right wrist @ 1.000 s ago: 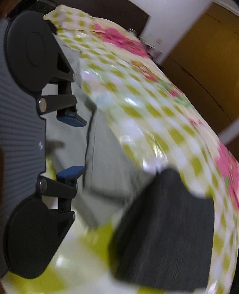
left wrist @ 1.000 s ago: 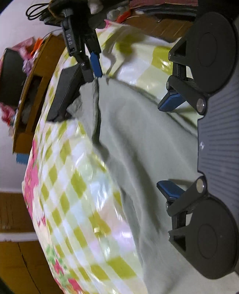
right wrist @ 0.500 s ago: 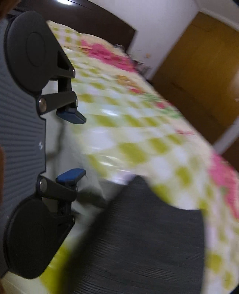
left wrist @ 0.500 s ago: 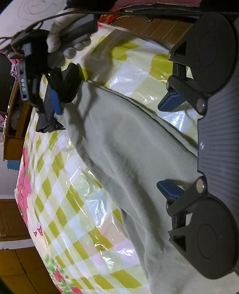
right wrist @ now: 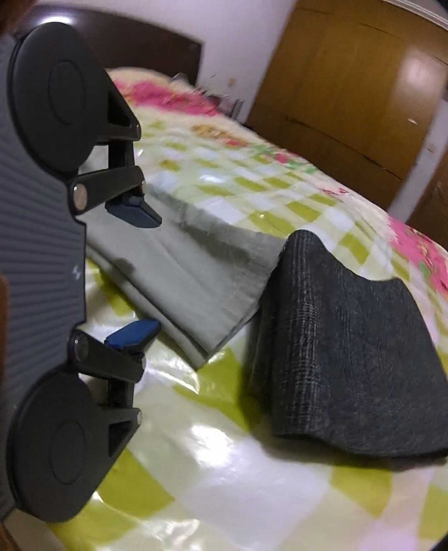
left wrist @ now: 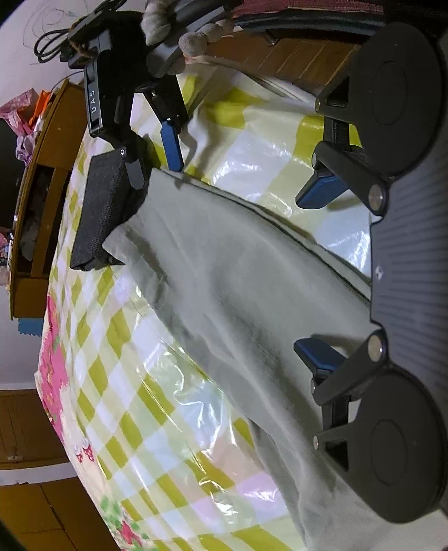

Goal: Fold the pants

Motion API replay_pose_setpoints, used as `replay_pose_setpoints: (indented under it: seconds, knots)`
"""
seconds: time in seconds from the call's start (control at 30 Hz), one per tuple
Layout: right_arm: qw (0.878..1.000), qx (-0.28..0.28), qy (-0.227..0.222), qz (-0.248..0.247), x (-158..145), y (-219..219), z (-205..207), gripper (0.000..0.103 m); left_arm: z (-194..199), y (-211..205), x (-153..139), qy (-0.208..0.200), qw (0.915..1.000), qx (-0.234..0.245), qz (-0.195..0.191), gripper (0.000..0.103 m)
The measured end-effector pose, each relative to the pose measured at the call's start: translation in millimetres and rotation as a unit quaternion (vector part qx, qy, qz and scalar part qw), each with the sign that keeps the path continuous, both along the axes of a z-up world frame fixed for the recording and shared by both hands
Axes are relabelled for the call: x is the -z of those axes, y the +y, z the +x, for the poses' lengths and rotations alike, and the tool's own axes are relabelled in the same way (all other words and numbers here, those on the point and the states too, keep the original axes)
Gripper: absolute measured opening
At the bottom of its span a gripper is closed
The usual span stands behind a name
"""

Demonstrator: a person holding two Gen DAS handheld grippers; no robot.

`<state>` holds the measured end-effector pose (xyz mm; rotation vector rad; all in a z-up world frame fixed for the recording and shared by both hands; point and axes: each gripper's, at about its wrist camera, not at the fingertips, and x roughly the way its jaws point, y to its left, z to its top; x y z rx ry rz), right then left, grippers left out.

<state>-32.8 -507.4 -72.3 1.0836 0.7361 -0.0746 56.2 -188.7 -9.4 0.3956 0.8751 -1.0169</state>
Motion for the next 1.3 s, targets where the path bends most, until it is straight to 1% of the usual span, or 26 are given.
replay_pose_setpoints:
  seconds: [0.1,0.2,0.27,0.3,0.37,0.47,0.53,0.6,0.73,0.8,0.87,0.9,1.03,1.17,1.27,1.3]
  knots:
    - [1.0,0.003,-0.005,0.016,-0.8,-1.7,-4.0,0.064,0.5,-1.8,2.2,0.008,1.0,-0.002,-0.005,0.093]
    - [1.0,0.013,0.0,0.021,7.0,0.0,6.0,0.064,-1.9,-5.0,0.0,0.0,1.0,-0.001,-0.003,0.092]
    - [1.0,0.024,-0.011,0.017,9.0,2.2,11.8,0.064,-3.0,-4.1,-3.5,0.0,1.0,0.001,-0.009,0.093]
    - [0.999,0.04,-0.014,0.02,9.0,3.8,12.9,0.064,-2.9,-4.0,-4.2,-0.002,1.0,0.001,-0.008,0.093]
    - [0.998,0.051,-0.034,0.025,8.7,9.1,13.5,0.064,-2.2,-3.2,-4.8,-0.006,1.0,-0.001,-0.004,0.093]
    - [0.996,0.074,-0.029,0.03,11.0,13.1,8.1,0.06,0.2,2.6,-7.0,-0.005,0.9999,-0.009,-0.012,0.093]
    - [0.995,0.087,-0.028,0.03,8.1,10.9,-2.3,0.06,1.5,4.3,-5.2,-0.001,0.9998,-0.013,-0.012,0.093]
    - [0.996,0.08,-0.016,0.036,6.6,9.0,-5.3,0.06,1.0,3.9,-3.5,-0.001,0.9999,-0.012,-0.01,0.093]
    - [0.998,0.062,0.01,0.023,1.3,10.5,-3.7,0.06,-1.1,5.4,-2.0,0.005,0.9998,-0.01,-0.018,0.093]
    - [0.998,0.065,0.018,0.017,1.5,10.3,-6.2,0.061,-1.2,4.6,0.5,0.009,0.9997,-0.01,-0.02,0.093]
    - [0.996,0.079,0.02,0.031,7.6,9.3,-9.0,0.062,-2.5,3.7,1.0,0.007,0.9997,-0.007,-0.021,0.093]
    - [0.995,0.086,0.017,0.039,9.1,9.7,-9.6,0.065,-2.5,3.9,1.2,0.01,0.9997,-0.006,-0.023,0.093]
    - [0.993,0.109,0.01,0.051,10.7,8.9,-10.4,0.065,-3.7,4.3,0.5,0.007,0.9997,-0.001,-0.024,0.093]
    - [0.992,0.122,-0.001,0.017,-4.8,1.7,-18.2,0.066,-2.6,5.4,1.3,0.009,0.9995,0.0,-0.032,0.093]
    - [0.992,0.125,-0.002,0.014,-8.0,-3.5,-18.1,0.065,-2.7,3.2,2.0,0.01,0.9994,0.0,-0.033,0.093]
    - [0.992,0.122,-0.003,0.015,-7.6,-3.9,-16.6,0.063,-3.0,2.8,2.0,0.011,0.9994,0.002,-0.033,0.093]
